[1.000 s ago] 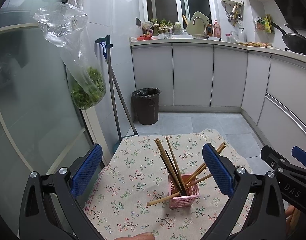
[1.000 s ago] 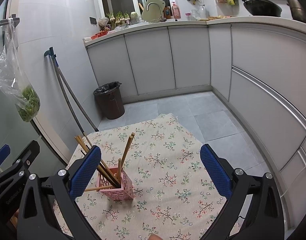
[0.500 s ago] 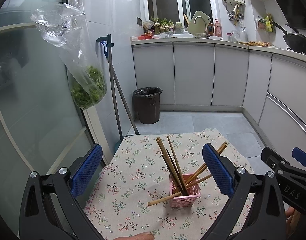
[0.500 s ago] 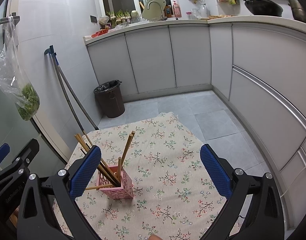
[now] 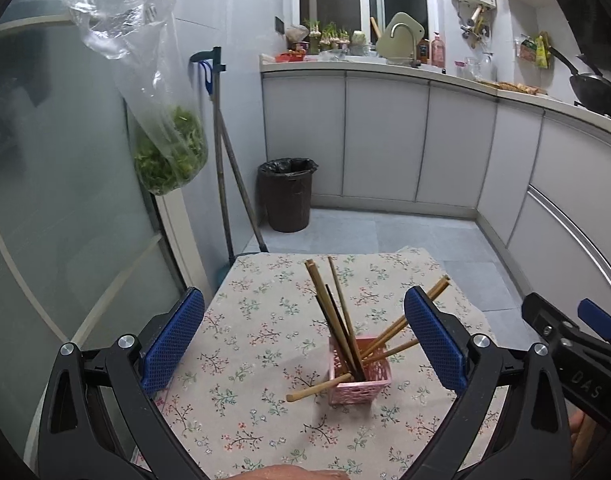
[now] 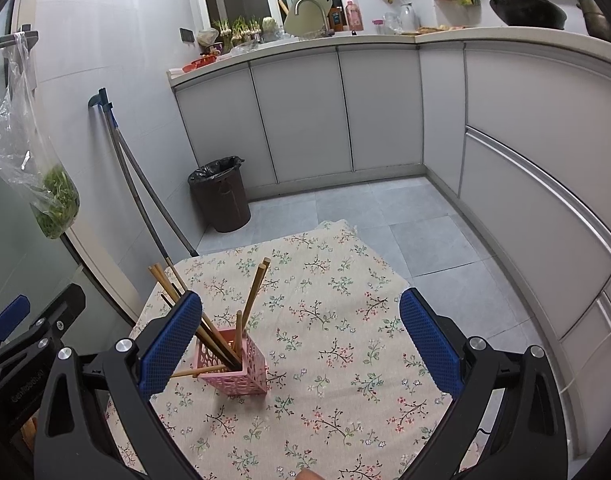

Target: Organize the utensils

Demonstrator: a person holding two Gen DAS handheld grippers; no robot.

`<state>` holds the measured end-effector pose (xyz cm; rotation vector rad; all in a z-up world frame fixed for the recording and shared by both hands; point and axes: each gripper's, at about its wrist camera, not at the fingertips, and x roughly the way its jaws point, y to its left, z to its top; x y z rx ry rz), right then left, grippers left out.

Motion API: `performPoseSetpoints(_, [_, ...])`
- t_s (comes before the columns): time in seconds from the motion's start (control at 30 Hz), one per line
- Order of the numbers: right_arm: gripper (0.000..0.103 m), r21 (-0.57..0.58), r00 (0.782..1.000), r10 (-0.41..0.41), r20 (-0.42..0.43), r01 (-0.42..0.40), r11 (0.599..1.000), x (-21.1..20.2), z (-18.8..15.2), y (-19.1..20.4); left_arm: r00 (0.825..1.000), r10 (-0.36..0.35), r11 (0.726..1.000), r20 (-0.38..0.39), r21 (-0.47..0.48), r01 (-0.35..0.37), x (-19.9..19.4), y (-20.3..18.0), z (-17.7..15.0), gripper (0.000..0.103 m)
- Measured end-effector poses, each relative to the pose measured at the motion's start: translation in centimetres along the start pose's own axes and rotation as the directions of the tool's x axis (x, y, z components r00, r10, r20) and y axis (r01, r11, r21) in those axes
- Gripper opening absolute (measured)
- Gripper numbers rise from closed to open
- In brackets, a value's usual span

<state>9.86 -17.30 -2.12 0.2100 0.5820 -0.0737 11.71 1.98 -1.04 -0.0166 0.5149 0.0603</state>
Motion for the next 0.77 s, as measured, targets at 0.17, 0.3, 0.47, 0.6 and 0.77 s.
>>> performPoseSetpoints(0.17, [0.096, 0.0, 1.0, 0.006, -0.01, -0.006, 1.0, 0.21, -0.1, 0.08, 1.0, 0.005, 1.0, 0.015, 0.02, -0.005, -0.07, -0.25, -0.26, 0.095])
performPoseSetpoints(0.3, [0.096, -0.002, 1.0, 0.006, -0.017, -0.006, 1.0, 0.37, -0.11, 0.16, 0.999, 0.0, 0.999, 0.044, 0.037, -0.002, -0.45, -0.61, -0.47, 0.093])
performPoseSetpoints(0.47, [0.096, -0.004, 1.0, 0.004, -0.019, -0.004, 1.0, 0.44, -0.09, 0.24, 0.999, -0.001, 1.0, 0.037, 0.02, 0.001, -0.46, -0.44, -0.24, 0.094])
performPoseSetpoints(0.6, [0.096, 0.001, 1.0, 0.003, -0.016, -0.003, 1.0, 0.43, 0.02, 0.24, 1.0, -0.004, 1.0, 0.005, 0.01, 0.004, -0.23, -0.23, 0.08, 0.095])
performPoseSetpoints(0.77, [0.096, 0.006, 1.0, 0.005, -0.02, -0.005, 1.0, 0.51, -0.01, 0.17, 0.999, -0.027, 1.0, -0.017, 0.004, 0.027, -0.06, -0.15, 0.0, 0.096])
